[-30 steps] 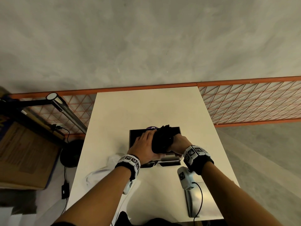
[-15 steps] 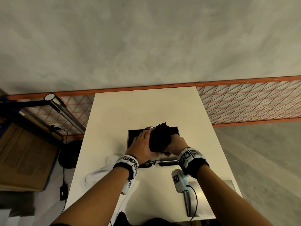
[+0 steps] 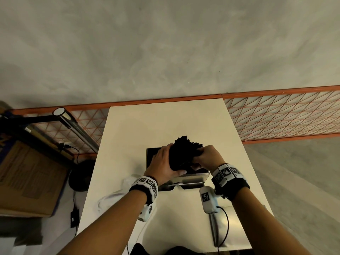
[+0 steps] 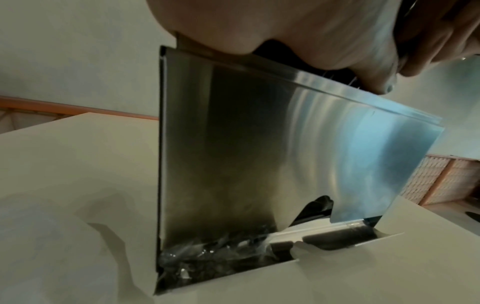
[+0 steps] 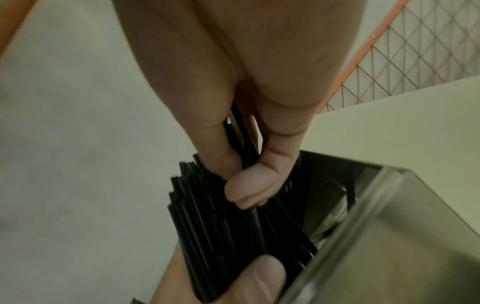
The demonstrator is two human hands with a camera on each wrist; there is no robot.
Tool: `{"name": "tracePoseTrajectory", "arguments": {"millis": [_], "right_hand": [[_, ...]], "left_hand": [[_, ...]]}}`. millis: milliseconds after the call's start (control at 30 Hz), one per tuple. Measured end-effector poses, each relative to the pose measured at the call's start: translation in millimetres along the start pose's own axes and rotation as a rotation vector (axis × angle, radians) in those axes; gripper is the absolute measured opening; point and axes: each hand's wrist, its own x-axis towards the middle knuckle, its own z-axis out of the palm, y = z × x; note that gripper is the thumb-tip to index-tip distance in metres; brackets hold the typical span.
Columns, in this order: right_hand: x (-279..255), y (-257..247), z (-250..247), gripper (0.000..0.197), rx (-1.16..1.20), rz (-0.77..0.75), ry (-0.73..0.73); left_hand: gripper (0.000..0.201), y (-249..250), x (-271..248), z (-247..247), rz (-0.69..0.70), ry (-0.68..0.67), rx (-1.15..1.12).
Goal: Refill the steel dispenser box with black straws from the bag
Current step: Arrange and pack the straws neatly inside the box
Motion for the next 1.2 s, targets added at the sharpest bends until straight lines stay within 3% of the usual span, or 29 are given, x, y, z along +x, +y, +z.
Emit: {"name": "tracePoseTrajectory", "arguments": {"millis": [167, 233, 433, 533, 667, 833, 933, 1200], "right_hand": [[3.8, -1.0, -10.5, 0.002, 0.277, 0.041, -0.041], [2.7, 0.2, -14.1, 0.01, 0.378, 0.063, -0.054], [-0.8, 8.6, -12.9, 0.022, 0.49, 0.084, -0.044], [-3.0, 9.0, -5.6, 0.02, 0.473, -0.008, -0.014], [-4.3, 11.0, 0.7, 0.03, 0.245, -0.157, -0.017], [-3.5, 12.8, 10.5, 0.026, 0.079, -0.2, 0.034], [-2.9, 13.4, 24.0, 0.02, -0.118, -0.231, 0.142], [-2.6, 18.4, 31.6, 0.011, -0.01, -0.204, 0.227]], "left_hand": [[0.11, 9.6, -0.1, 5.7, 0.04, 0.084, 0.013], [0.11, 13.6, 0.9, 7.8, 0.053, 0.093, 0.037], [0.108, 21.5, 4.6, 13.4, 0.095, 0.114, 0.116], [0.103, 24.3, 6.2, 11.5, 0.022, 0.134, 0.066], [0.096, 22.2, 7.9, 8.0, -0.017, 0.161, 0.007], [0.092, 18.7, 10.4, 9.4, -0.044, 0.189, -0.051], [0.094, 19.8, 10.6, 10.8, -0.043, 0.168, -0.053], [0.102, 17.5, 10.6, 11.2, -0.079, 0.157, -0.08]]}}
